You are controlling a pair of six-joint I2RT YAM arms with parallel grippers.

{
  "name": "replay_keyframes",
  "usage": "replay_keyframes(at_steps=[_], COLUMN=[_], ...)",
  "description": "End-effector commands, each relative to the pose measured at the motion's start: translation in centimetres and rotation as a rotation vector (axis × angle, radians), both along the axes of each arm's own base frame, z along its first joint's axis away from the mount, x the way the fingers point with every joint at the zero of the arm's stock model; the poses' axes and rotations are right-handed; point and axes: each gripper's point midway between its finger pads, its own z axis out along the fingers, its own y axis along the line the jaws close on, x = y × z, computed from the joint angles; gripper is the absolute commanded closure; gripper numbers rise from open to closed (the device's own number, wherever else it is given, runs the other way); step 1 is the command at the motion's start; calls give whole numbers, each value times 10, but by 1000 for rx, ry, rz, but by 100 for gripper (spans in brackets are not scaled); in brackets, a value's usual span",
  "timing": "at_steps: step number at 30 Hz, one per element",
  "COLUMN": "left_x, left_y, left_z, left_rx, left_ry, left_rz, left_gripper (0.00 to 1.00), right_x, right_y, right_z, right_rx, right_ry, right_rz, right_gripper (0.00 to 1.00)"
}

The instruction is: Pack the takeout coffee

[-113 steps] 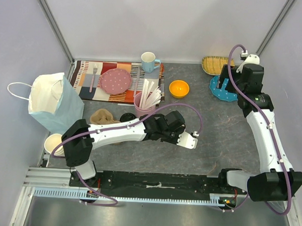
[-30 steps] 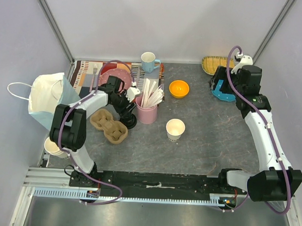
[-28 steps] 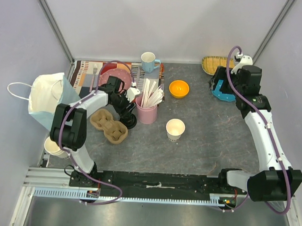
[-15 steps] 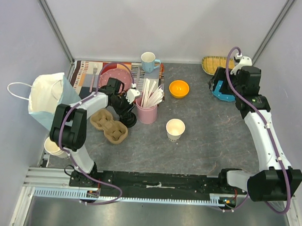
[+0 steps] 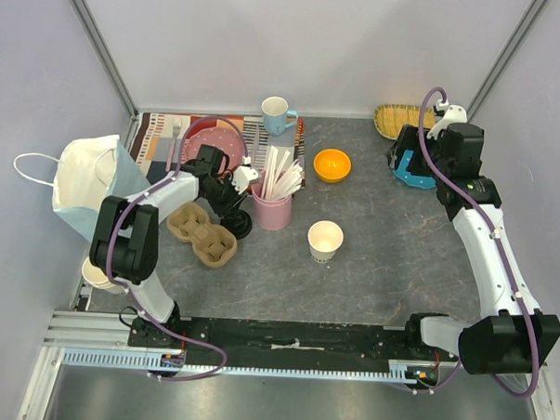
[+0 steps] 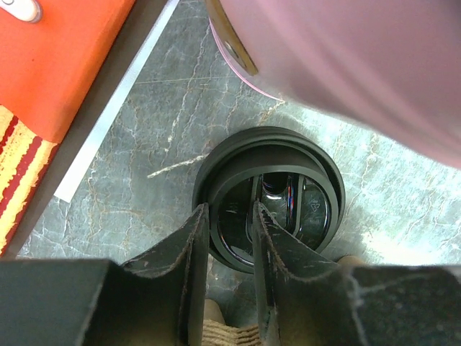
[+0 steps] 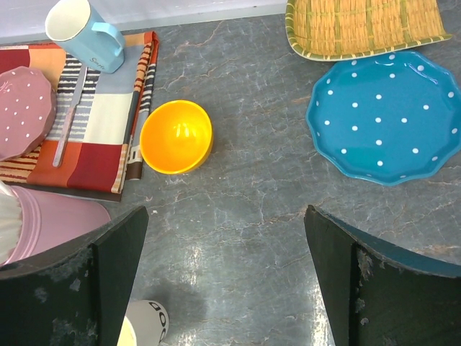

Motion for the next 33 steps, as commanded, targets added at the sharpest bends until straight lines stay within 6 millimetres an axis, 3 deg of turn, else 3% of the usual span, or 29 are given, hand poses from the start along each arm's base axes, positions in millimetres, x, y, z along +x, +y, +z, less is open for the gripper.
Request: replay_keyframes(at_steps=[1, 11, 21, 24, 30, 33], left_x=[3, 16, 20, 21, 0, -3], left_y=[5, 10, 3, 9, -13, -14], left_z=[16, 39, 51, 41, 49, 49], left_rx=[8, -12, -95, -62, -169, -182], left_ry=[-43, -83, -88, -84, -16, 2], left_rz=[12, 47, 73, 81, -2, 31], left_gripper=[74, 75, 78, 79, 64, 60], right_x=[1, 1, -1, -1, -1, -1], right_y=[0, 0, 0, 1, 1, 1], right_z=[12, 13, 15, 15, 14, 15], right_rx=[-4, -6, -2, -3, -2, -1], right_ry=[-52, -54, -61, -60, -60, -60], right_rz=[8, 10, 10, 12, 14, 13], right_gripper=[2, 2, 2, 2, 2, 2])
